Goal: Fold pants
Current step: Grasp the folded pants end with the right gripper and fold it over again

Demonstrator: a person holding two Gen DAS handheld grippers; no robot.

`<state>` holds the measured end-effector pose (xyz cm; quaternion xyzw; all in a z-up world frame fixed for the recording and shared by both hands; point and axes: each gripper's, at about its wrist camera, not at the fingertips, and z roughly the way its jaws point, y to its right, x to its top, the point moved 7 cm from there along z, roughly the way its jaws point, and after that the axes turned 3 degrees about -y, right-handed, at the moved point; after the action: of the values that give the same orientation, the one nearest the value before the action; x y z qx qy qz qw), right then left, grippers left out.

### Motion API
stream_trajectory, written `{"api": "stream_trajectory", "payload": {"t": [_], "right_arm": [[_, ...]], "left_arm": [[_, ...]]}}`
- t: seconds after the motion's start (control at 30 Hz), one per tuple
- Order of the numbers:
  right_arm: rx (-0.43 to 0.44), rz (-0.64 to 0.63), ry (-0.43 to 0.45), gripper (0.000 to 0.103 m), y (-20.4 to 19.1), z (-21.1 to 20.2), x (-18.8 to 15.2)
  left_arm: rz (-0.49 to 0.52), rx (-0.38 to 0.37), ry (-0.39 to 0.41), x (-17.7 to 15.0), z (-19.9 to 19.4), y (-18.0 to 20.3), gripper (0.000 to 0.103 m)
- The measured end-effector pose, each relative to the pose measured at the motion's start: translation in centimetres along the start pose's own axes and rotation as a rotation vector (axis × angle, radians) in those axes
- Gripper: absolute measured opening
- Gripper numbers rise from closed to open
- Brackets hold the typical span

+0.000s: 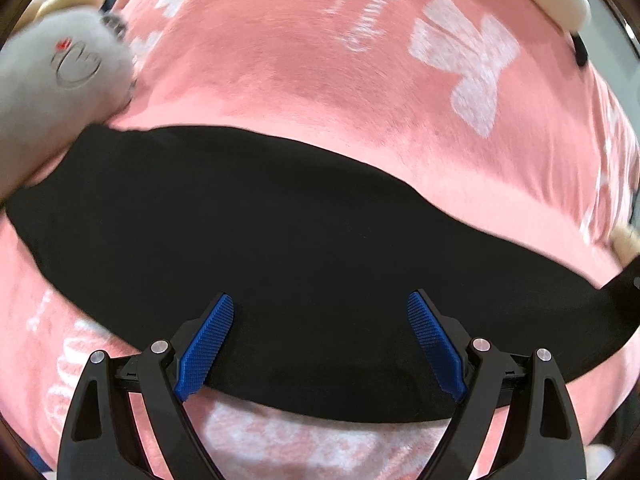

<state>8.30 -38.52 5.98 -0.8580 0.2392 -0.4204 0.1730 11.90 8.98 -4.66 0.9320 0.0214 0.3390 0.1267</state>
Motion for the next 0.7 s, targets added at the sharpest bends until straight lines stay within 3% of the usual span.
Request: {"api": "stream_trajectory", "payload": {"t": [0.13,0.2,0.33,0.4,0.47,0.53,0.57,0.67,0.7], "right_arm": [[0.192,-0.172,-0.086,0.017,-13.3,2.2,-2.2],[0.288,-0.241,-0.151,0.018,-19.9,4.3,-4.9],[0.353,-0.352,-0.293,0.020,-28.6,9.9,-12.0],[0.343,-0.408,-0.373,0.034,-31.1,13.4,-16.4],[0.251,-0.521,-0.456,0.050,-32.3,16.7,-20.9],[0.214,-0.592,-0.486,0.050,-32.8,16.9,-23.2],[0.215,-0.611,-0.465,0.057,-33.1,16.2,-23.3],[0.265,-0.598,-0.361,0.091,-33.2,11.3,-21.0],[0.278,-0.569,-0.296,0.092,-32.3,8.7,-19.0]], "left_arm": [[-0.039,-0.019,0.020,0.1,-1.1,-1.1,0.086],[-0.051,-0.032,0.030,0.0,-1.7,-1.7,0.086],[-0.099,-0.065,0.039,0.3,-2.8,-3.2,0.086],[-0.140,-0.086,0.048,0.4,-3.4,-4.1,0.087],[-0.198,-0.109,0.043,0.6,-3.7,-5.4,0.087],[-0.230,-0.125,0.041,0.9,-4.0,-6.2,0.086],[-0.245,-0.130,0.039,1.1,-4.3,-6.8,0.086],[-0.311,-0.175,0.038,1.6,-5.5,-9.3,0.087],[-0.357,-0.182,0.051,1.6,-6.2,-11.1,0.086]]}}
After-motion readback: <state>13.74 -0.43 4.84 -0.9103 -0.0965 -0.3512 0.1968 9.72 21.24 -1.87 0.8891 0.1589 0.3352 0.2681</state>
